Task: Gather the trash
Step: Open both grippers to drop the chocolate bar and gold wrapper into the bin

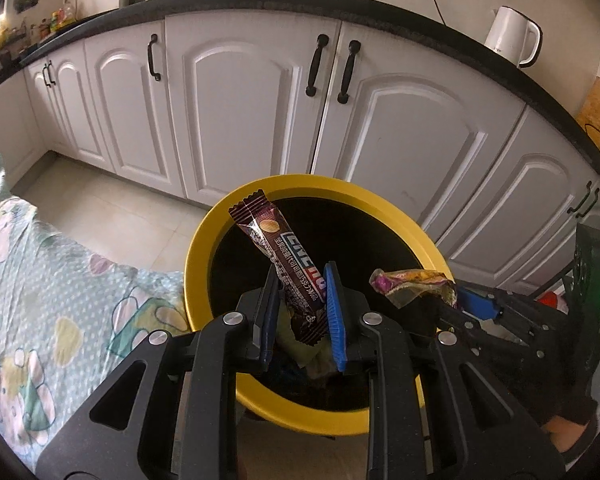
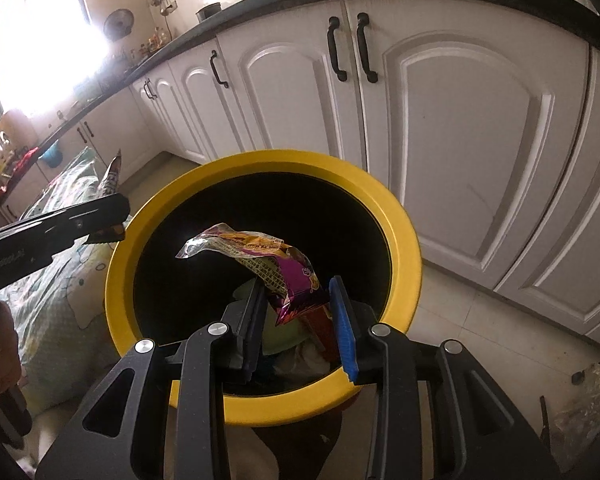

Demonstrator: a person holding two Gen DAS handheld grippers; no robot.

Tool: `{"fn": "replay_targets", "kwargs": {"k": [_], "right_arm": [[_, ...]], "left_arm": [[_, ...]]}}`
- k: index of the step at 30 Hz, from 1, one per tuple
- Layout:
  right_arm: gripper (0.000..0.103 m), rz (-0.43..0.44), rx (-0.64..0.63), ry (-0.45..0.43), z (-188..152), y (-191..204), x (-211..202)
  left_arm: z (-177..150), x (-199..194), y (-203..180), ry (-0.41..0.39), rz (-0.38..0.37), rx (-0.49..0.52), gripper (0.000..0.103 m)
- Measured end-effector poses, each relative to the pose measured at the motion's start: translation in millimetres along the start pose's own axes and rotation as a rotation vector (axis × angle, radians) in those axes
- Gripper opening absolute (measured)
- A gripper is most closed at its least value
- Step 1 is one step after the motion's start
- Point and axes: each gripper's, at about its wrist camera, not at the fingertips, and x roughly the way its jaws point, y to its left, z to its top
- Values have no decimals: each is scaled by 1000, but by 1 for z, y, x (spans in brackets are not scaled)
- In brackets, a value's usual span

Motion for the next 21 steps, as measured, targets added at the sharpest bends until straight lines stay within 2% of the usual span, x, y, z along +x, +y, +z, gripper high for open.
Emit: {"fn": "replay_targets", "kwargs": {"k": [7,11,12,15,17,19,21], "right_arm": [[32,-3,-2,9,3,3,7],[38,0,1,10,2,3,7],[42,-2,1,9,2,3,7],[47,4,12,1,2,1,3],[53,2,22,-14,3,-1,-3],[54,3,27,-22,3,-2,-7],[61,3,33,-29,4,-2,-11]], "left_arm": [[6,7,5,17,-8,-12,18],[7,9,7,26,-8,-16,24],[6,8,7,26,-9,-15,28],[7,7,9,34,-17,-18,49],[7,4,10,31,-18,-18,54],[7,2,12,32,-15,-18,65],[6,-1,14,32,-14,-23,73]]}}
